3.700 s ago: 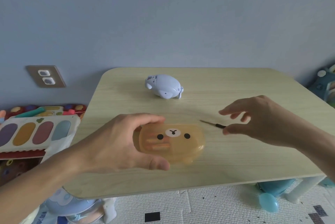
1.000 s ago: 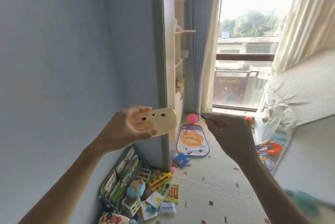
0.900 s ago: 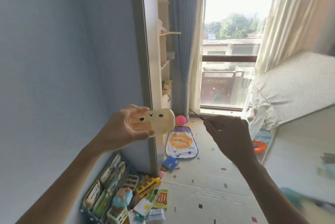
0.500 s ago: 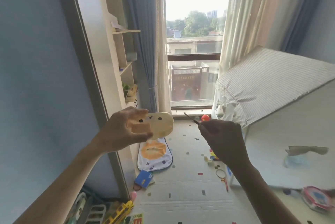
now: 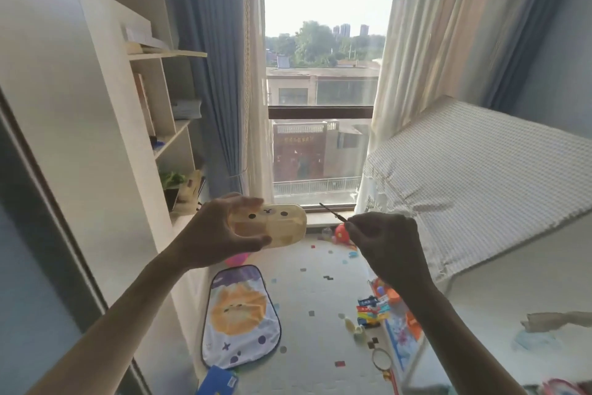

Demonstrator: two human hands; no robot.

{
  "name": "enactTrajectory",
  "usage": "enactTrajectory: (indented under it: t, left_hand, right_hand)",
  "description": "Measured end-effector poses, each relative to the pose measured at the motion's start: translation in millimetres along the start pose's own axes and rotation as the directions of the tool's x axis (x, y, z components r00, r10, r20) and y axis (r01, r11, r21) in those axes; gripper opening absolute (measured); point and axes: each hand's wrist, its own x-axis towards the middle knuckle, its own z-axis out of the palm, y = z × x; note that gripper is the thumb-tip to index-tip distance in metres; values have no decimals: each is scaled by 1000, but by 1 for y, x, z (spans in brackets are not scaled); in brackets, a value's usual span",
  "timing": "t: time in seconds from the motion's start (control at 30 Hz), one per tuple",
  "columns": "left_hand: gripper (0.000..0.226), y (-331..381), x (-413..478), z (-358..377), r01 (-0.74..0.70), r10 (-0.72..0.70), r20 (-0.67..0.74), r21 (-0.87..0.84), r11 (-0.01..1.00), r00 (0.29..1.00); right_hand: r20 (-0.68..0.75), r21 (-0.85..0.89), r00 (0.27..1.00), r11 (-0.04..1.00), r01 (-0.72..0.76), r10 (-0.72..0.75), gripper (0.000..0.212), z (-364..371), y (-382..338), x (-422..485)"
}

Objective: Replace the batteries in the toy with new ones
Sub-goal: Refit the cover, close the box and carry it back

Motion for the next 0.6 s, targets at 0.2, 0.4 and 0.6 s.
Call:
enactTrajectory:
  t: [0.2,0.4,0.6]
  left_hand:
    - [87,-70,130,25,14,-14,-22,-14,1000,1000]
    - [82,-128,271,44,69,-71,-92,-18,997,993]
    - [68,-182,398,52,145,-150,-137,-47,988,979]
  right_hand:
    - [-2,36,1000,999,-25,25,12,78,64,123]
    - [21,112,1000,994,1,-3,7,139,131,268]
    - [100,121,994,992,20,-32,11,203,176,410]
